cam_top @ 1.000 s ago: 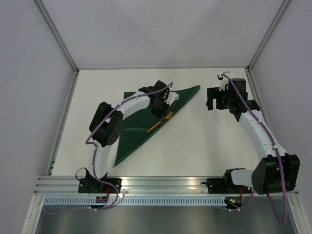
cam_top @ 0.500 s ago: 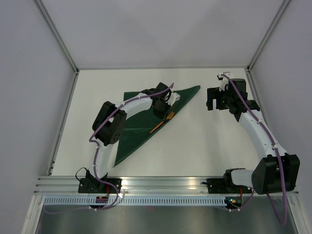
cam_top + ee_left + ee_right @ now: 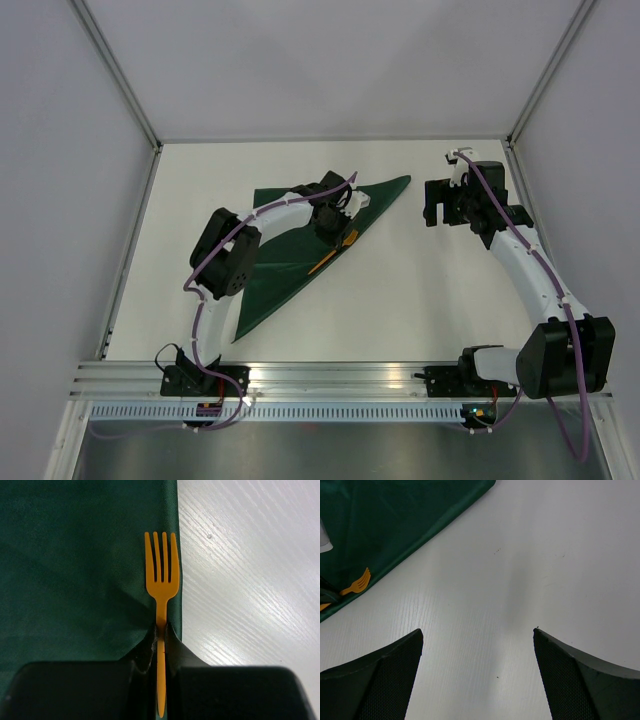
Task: Fold the napkin, place the utensils inside, and roll it up
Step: Place the fork on the napkin.
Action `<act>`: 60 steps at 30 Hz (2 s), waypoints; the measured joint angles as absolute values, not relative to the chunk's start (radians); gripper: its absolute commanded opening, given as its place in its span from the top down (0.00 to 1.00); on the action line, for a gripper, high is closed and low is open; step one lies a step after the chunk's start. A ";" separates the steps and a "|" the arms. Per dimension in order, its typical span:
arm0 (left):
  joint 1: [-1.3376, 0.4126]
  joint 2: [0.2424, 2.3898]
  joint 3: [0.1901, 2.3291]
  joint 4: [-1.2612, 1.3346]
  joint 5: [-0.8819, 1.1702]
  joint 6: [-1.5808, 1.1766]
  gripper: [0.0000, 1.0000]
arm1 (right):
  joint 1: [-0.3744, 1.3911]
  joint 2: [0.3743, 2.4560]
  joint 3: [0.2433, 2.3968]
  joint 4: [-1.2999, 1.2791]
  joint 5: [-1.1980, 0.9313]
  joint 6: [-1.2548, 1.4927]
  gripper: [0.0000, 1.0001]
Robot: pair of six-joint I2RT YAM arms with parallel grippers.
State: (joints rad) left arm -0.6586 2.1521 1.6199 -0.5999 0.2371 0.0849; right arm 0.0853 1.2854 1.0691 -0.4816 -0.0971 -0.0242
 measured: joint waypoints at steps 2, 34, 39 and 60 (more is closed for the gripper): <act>-0.659 2.152 1.620 -0.598 0.237 0.085 0.94 | 0.085 1.285 1.069 -0.482 -0.097 -0.024 0.04; -0.659 2.152 1.618 -0.595 0.206 0.083 0.86 | 0.085 1.285 1.069 -0.482 -0.097 -0.027 0.04; -0.659 2.152 1.618 -0.595 0.199 0.083 0.81 | 0.085 1.285 1.068 -0.482 -0.097 -0.027 0.04; -0.659 2.147 1.618 -0.596 0.187 0.082 0.56 | 0.085 1.282 1.068 -0.482 -0.097 -0.027 0.04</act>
State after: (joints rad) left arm -0.6586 2.1468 1.6180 -0.5957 0.1867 0.0822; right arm 0.0853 1.2816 1.0679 -0.4816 -0.0975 -0.0273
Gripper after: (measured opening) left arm 0.422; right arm 0.958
